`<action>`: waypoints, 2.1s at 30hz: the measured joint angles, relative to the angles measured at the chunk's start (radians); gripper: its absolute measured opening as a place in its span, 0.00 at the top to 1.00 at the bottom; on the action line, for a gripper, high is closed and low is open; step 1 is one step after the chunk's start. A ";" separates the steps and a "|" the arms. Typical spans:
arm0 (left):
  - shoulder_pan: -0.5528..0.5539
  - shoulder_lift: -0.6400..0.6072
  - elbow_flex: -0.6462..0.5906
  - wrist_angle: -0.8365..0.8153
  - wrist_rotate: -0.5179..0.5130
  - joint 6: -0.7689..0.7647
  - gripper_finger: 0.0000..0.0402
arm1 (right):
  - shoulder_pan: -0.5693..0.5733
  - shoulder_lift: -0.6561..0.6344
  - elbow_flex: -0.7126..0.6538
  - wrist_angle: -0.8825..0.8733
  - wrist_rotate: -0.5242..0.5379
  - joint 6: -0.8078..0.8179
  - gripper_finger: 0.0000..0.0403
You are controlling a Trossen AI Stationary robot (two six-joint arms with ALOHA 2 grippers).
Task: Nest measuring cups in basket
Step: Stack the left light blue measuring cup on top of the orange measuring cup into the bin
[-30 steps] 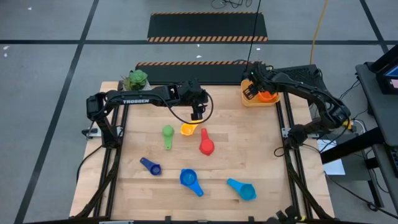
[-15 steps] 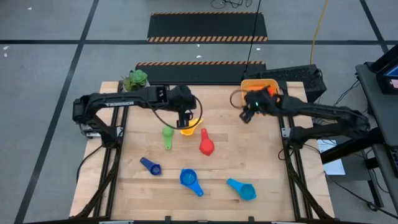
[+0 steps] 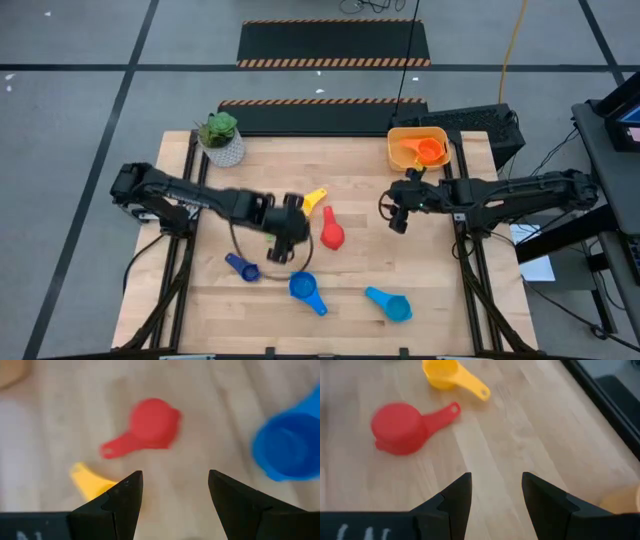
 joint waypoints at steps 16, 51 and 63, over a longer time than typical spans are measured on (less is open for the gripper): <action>-0.331 0.088 -0.065 0.181 0.045 -0.174 0.43 | 0.035 0.022 0.000 0.121 0.003 0.029 0.59; -0.330 0.318 -0.064 0.201 -0.007 -0.149 0.91 | 0.057 0.105 0.001 0.361 0.003 -0.208 0.59; -0.236 0.119 -0.063 0.194 0.052 0.213 0.97 | 0.059 0.105 0.001 0.363 0.001 -0.224 0.59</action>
